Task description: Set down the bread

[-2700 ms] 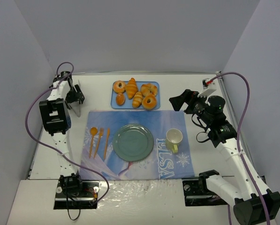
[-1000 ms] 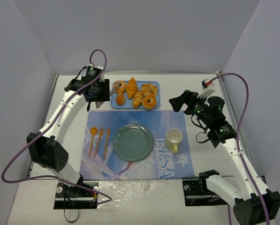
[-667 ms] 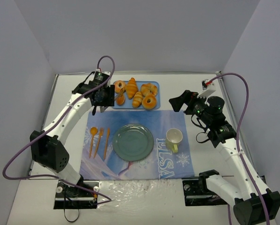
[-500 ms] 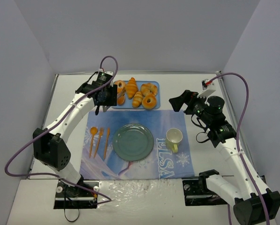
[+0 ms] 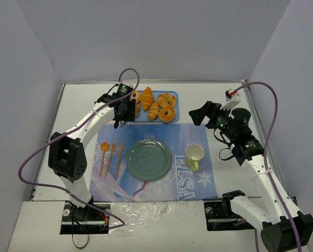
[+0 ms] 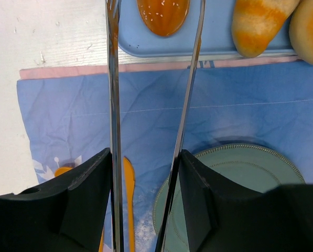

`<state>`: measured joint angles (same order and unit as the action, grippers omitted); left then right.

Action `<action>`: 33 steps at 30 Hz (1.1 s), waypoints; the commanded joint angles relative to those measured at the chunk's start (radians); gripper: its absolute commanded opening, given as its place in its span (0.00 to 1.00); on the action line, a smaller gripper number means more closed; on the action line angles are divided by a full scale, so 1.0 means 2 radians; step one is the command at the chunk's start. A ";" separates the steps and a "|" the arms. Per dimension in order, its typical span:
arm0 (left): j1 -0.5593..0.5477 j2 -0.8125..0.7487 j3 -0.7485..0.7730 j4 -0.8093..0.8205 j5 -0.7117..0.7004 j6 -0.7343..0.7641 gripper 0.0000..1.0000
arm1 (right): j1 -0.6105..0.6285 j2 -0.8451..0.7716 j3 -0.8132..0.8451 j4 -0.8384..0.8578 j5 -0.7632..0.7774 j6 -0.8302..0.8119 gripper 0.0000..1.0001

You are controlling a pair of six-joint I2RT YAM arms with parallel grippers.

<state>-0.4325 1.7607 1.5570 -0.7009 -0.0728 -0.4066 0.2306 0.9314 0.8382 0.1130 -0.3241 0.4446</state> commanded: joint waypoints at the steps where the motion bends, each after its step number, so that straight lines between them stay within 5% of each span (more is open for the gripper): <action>1: -0.006 0.001 0.014 0.028 -0.010 -0.009 0.46 | 0.003 0.000 0.001 0.041 -0.008 -0.003 1.00; 9: -0.007 0.010 0.011 0.030 -0.014 -0.010 0.45 | 0.002 -0.002 -0.002 0.041 -0.008 -0.002 1.00; 19: -0.017 -0.003 0.017 0.019 -0.024 -0.010 0.30 | 0.002 -0.004 -0.002 0.041 -0.007 -0.002 1.00; 33: -0.093 -0.108 -0.004 -0.022 -0.067 -0.006 0.29 | 0.003 0.003 -0.002 0.045 -0.005 0.000 1.00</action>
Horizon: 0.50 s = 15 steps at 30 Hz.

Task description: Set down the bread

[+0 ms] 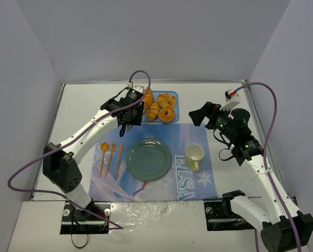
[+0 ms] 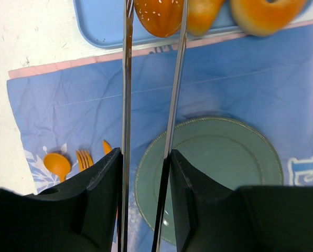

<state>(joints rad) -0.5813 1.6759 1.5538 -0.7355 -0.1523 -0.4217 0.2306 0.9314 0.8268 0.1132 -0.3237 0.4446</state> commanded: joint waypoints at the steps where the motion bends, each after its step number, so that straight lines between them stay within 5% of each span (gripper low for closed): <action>1: -0.025 -0.085 -0.013 -0.006 -0.027 -0.002 0.29 | 0.002 0.004 0.004 0.046 -0.005 0.000 1.00; 15: -0.133 -0.192 -0.136 -0.036 -0.020 -0.051 0.29 | 0.002 0.018 0.011 0.053 -0.003 0.000 1.00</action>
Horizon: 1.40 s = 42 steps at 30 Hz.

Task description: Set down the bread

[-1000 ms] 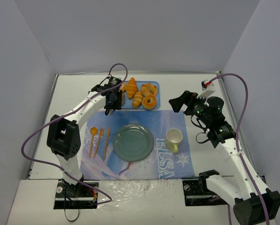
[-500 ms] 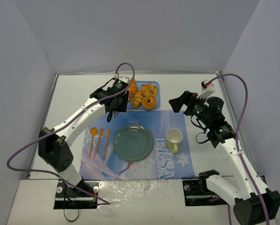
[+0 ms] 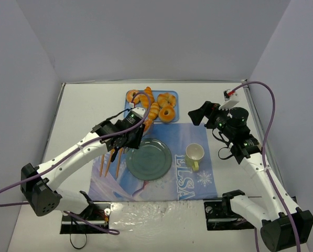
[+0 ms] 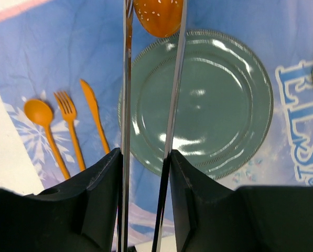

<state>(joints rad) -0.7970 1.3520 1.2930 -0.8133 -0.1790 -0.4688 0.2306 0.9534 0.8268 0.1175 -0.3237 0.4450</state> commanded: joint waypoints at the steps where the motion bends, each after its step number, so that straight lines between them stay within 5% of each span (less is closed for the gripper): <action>1: -0.031 -0.032 -0.013 0.003 -0.006 -0.031 0.29 | 0.002 0.007 0.011 0.051 -0.003 0.000 1.00; 16: -0.095 -0.032 -0.074 0.036 0.007 -0.070 0.33 | 0.003 0.010 0.014 0.051 -0.004 0.000 1.00; 42: -0.099 -0.048 -0.051 -0.010 -0.025 -0.078 0.48 | 0.003 0.009 0.011 0.049 -0.002 -0.003 1.00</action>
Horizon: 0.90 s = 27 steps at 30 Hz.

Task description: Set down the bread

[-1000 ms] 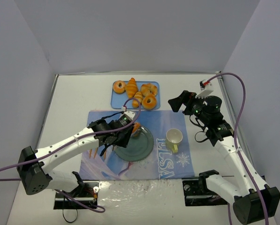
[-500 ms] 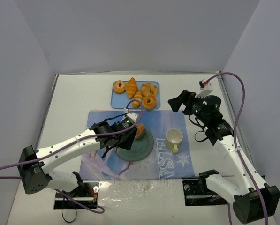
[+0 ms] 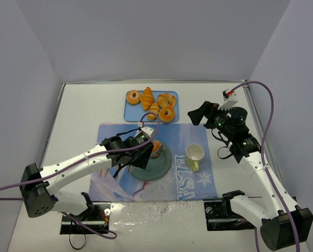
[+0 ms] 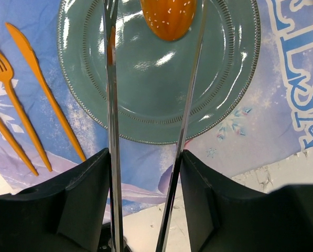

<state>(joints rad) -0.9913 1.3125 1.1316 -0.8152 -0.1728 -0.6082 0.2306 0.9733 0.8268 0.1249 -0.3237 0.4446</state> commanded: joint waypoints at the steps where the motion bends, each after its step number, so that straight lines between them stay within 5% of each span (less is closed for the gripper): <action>1: -0.001 -0.030 0.034 -0.012 -0.031 -0.007 0.49 | 0.002 -0.002 0.010 0.046 -0.001 -0.003 1.00; 14: 0.002 -0.006 0.101 -0.019 -0.072 0.021 0.52 | 0.003 -0.001 0.010 0.047 -0.002 -0.001 1.00; 27: 0.045 0.138 0.237 0.032 -0.041 0.072 0.53 | 0.003 0.009 0.014 0.050 -0.005 -0.002 1.00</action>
<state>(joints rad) -0.9260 1.5180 1.4597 -0.8120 -0.2618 -0.5209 0.2306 0.9824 0.8268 0.1311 -0.3237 0.4446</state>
